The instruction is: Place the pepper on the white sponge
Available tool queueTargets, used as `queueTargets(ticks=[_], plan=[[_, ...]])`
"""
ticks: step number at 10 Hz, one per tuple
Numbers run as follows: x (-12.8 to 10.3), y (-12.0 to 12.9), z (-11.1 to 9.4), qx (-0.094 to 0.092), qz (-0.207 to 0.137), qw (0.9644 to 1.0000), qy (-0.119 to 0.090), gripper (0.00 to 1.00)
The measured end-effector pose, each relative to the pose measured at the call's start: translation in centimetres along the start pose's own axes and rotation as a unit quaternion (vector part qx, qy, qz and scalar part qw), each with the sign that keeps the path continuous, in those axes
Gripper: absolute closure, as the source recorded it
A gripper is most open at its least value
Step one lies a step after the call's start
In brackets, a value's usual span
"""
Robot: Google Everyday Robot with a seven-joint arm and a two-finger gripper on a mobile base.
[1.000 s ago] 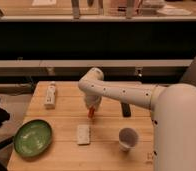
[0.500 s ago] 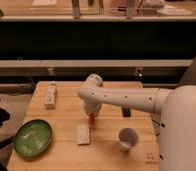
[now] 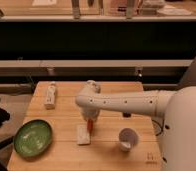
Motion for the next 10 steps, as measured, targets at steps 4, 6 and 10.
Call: queueTargets(ticks=[4,6,10], plan=[[-1.8,-1.2,0.0,0.003,-0.027,0.9996,-0.001,1.00],[-2.4,-1.6,0.0,0.005,-0.036,0.9993,0.000,1.00],[-2.8,-2.3,-0.1,0.010,-0.051,0.9986,0.002,0.86]])
